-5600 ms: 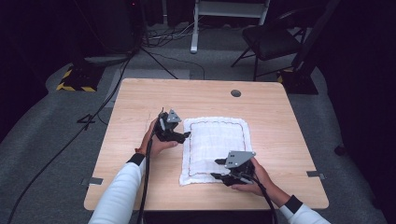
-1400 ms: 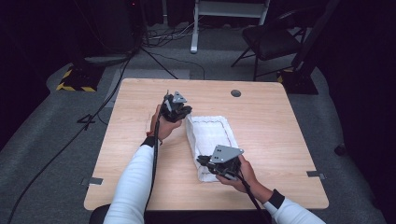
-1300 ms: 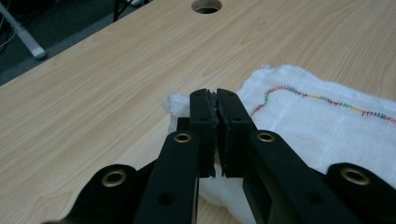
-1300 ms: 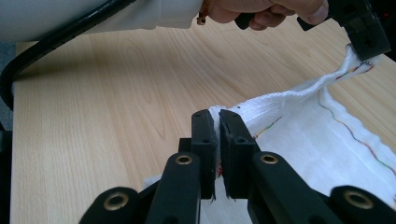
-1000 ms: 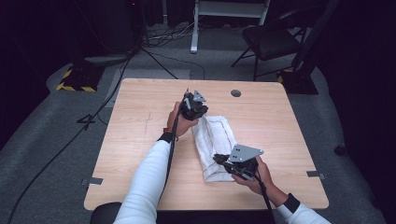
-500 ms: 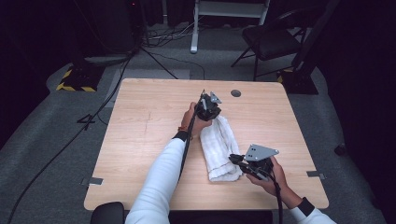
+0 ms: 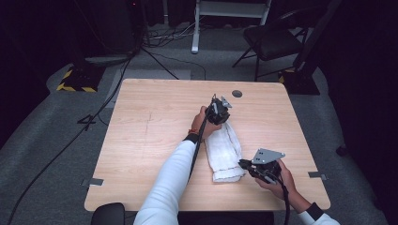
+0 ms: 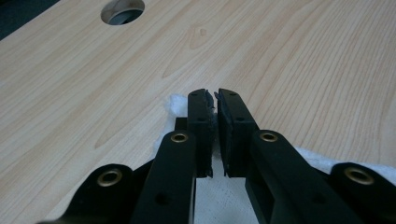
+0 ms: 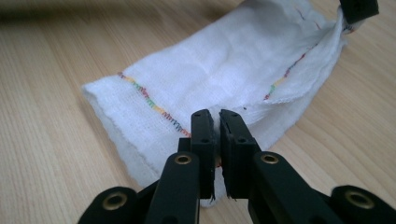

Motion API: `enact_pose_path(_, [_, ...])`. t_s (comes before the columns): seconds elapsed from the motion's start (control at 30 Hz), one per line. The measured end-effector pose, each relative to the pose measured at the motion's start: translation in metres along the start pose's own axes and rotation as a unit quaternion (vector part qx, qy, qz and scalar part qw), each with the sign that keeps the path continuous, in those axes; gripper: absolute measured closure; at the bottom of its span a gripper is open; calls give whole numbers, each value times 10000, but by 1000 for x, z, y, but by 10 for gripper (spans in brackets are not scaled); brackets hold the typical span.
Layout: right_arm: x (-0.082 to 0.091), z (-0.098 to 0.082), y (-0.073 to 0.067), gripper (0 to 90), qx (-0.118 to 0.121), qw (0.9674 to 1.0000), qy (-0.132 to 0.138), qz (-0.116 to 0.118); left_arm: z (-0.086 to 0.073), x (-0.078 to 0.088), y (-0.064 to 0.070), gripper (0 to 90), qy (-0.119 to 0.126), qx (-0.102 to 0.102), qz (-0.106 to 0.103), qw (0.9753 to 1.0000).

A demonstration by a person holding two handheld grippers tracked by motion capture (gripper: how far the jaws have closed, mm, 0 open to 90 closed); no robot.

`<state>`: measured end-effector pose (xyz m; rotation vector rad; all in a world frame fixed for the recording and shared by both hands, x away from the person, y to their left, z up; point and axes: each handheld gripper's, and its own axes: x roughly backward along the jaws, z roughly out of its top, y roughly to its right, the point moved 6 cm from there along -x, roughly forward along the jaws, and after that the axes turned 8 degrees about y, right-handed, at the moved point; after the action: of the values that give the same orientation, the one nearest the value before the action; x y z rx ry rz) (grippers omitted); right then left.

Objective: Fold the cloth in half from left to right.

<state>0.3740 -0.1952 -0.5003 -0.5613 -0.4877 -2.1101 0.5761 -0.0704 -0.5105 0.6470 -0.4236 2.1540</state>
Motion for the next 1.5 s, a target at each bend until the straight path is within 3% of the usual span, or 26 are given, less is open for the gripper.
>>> enact_pose_path(0.17, [-2,-10,2,839,-47,9998,-208,25,-3,0,0,825,-62,-26,-10,10000])
enact_pose_path(0.4, [0,-19,6,823,-134,9994,-331,2,-4,8,-3,721,49,74,12,10000])
enact_pose_path(0.6, [3,-25,9,807,-201,9989,-417,-15,-3,17,-5,712,120,59,11,9999])
enact_pose_path(0.73, [6,-29,10,776,-230,9986,-466,-42,2,29,-6,624,234,112,123,9996])
enact_pose_path(0.87, [13,-33,16,682,-318,9983,-452,-157,8,54,-2,478,394,73,198,9990])
enact_pose_path(1.03, [20,-30,25,571,-476,9979,-325,-312,5,88,12,363,519,2,-7,9987])
enact_pose_path(1.17, [24,-23,31,505,-521,9975,-198,-434,-9,107,31,319,494,-151,-270,9983])
enact_pose_path(1.3, [25,-18,37,453,-534,9974,-81,-472,-32,116,50,288,278,-305,-537,9977])
enact_pose_path(1.37, [20,-18,39,430,-470,9978,-149,-451,-45,118,61,272,144,-372,-704,9967])
enact_pose_path(1.5, [6,-19,41,408,-296,9984,-335,-339,-66,118,75,252,-153,-535,-779,9954])
